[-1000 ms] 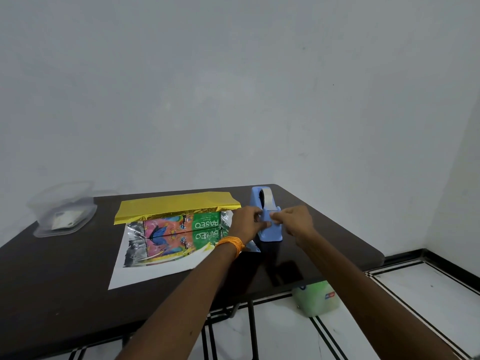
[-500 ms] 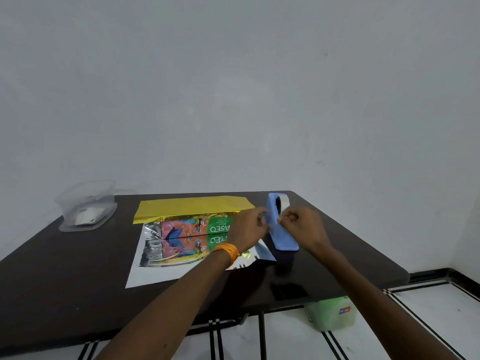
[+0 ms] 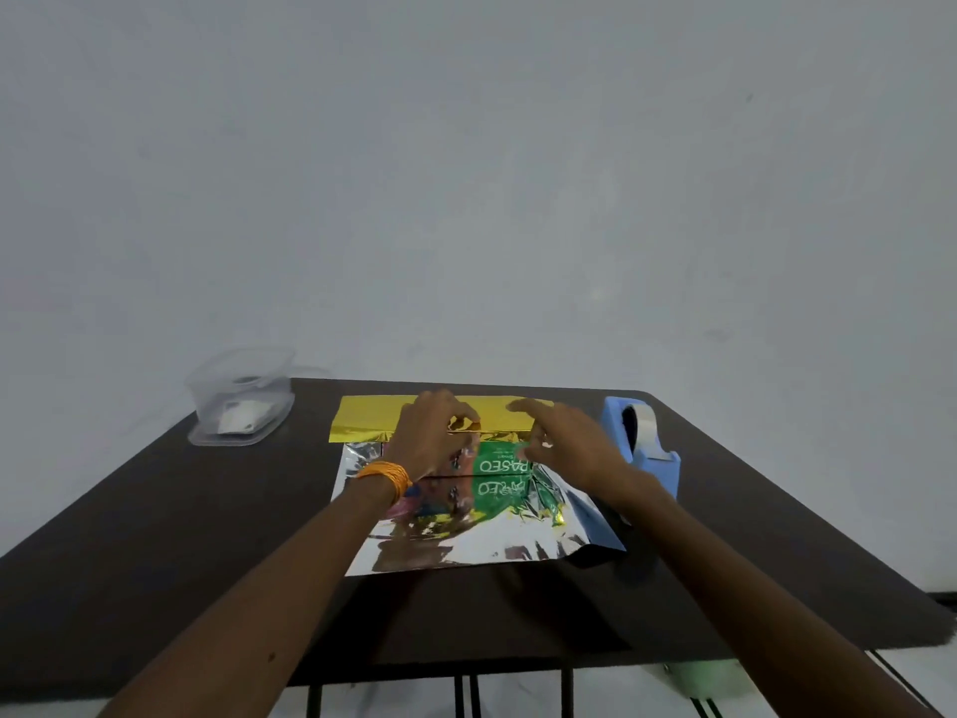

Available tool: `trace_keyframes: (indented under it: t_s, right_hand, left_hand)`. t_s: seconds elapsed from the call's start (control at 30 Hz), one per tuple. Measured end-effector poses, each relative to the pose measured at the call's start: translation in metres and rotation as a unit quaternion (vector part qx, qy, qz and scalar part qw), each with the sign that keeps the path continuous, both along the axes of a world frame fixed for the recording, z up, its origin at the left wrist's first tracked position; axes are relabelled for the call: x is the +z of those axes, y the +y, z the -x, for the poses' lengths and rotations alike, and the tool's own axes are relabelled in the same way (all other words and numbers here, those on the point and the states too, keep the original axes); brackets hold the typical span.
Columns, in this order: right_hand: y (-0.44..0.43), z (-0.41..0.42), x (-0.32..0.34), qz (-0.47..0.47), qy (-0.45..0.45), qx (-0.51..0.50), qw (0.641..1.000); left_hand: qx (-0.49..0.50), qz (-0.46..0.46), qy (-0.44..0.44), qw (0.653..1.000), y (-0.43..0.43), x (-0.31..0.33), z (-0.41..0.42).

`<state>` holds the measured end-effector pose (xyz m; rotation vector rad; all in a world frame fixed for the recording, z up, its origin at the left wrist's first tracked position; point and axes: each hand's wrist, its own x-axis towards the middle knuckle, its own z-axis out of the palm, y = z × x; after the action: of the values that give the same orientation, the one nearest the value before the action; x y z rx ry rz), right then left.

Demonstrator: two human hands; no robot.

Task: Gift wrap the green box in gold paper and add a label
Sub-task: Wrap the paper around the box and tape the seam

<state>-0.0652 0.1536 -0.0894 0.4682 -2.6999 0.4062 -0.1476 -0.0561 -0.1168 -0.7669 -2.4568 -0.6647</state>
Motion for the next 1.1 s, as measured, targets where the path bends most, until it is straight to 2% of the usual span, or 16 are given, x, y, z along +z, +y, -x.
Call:
trace_keyframes:
  t_s: [0.13, 0.63, 0.87, 1.1]
  right_hand:
    - [0.001, 0.010, -0.007, -0.014, 0.007, 0.012, 1.000]
    - [-0.001, 0.043, -0.020, -0.023, 0.042, -0.072, 0.996]
    - [-0.002, 0.052, -0.022, -0.062, 0.089, -0.129, 0.986]
    - [0.035, 0.041, -0.008, -0.114, 0.057, -0.215, 0.968]
  left_hand:
    - [-0.002, -0.009, 0.002, 1.000, 0.000, -0.006, 0.001]
    - [0.002, -0.002, -0.007, 1.000, 0.002, -0.009, 0.004]
    - [-0.003, -0.007, -0.020, 1.000, 0.001, -0.008, 0.005]
    - [-0.006, -0.014, -0.017, 1.000, 0.002, -0.009, 0.007]
